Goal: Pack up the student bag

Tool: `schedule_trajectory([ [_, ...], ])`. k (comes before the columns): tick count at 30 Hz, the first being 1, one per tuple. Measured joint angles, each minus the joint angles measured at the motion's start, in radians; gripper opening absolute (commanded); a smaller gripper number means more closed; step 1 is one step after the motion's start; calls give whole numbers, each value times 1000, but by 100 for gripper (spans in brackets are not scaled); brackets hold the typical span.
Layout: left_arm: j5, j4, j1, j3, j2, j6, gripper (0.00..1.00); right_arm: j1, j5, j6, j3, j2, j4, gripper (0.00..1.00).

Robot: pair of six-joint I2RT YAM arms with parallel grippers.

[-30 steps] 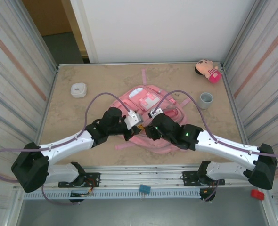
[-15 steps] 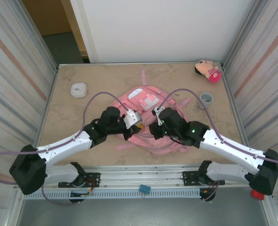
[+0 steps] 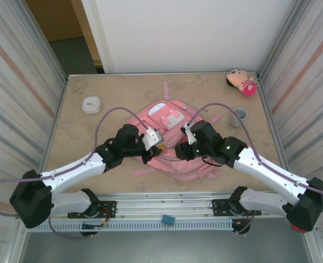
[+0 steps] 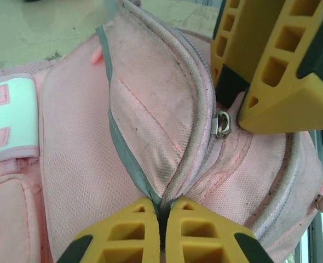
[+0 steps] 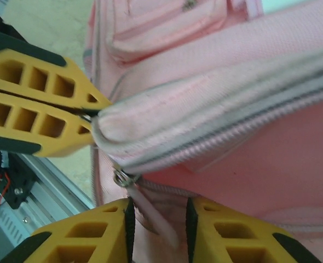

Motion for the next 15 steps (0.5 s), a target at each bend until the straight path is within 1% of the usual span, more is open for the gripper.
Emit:
schedule_trajectory([
  [2,-4,-10,1,0,-2,1,0,0,5,0,6,3,-28,12],
  [4,-8,-16,2,0,-2,5,0,0,13,-1,15,3,-53,4],
  [6,-11,-22,2,0,-2,7,0,0,23,-2,22,2,-67,0],
  [10,-13,-26,2,0,-5,7,0,-10,32,-5,23,0,-83,0],
  [13,-16,-27,2,0,-8,7,0,-13,13,-5,23,-6,-82,1],
  [15,-16,-27,2,0,-10,7,0,-18,-20,-7,23,-8,-76,14],
])
